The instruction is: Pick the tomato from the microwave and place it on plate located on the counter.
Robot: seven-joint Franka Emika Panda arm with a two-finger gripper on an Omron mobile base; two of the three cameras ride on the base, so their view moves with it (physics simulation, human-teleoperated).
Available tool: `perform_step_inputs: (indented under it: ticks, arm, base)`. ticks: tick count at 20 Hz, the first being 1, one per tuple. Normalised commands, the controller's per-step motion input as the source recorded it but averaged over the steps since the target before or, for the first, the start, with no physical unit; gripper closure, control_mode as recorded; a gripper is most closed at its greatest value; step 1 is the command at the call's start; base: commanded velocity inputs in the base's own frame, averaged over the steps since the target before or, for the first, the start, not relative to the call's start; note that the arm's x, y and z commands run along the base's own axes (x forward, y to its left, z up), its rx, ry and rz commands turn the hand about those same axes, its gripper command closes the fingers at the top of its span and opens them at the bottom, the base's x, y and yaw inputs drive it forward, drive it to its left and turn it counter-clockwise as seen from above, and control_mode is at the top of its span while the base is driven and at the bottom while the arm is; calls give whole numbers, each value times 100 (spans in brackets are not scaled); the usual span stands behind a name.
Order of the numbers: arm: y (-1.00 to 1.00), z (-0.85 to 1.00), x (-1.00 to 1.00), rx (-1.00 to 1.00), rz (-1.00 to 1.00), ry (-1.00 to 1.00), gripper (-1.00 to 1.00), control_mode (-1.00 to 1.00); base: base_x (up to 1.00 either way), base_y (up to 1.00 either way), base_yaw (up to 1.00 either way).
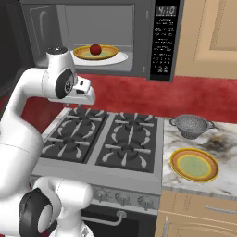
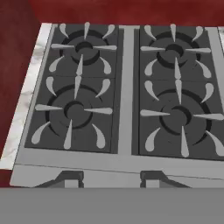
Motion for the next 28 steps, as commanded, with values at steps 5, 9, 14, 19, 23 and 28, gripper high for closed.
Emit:
perform_step_inputs:
  ticks: [5,9,14,19,23,28]
  arm:
    - [-17,15,-19,7,1,-27,-100,-100]
    - [-1,59,-54,12,4,-58,-100,-100]
    - [1,77,-14,9,0,-52,-100,-100]
    - [6,58,2,10,0,-41,-100,-100]
    - [21,56,26,0,0,-15,-100,-100]
    - [21,38,88,-1,0,6,-100,-100]
  base:
    - [0,0,0]
    - [0,0,0]
    - [0,0,0]
    - [0,0,0]
    - [0,0,0]
    - [0,0,0]
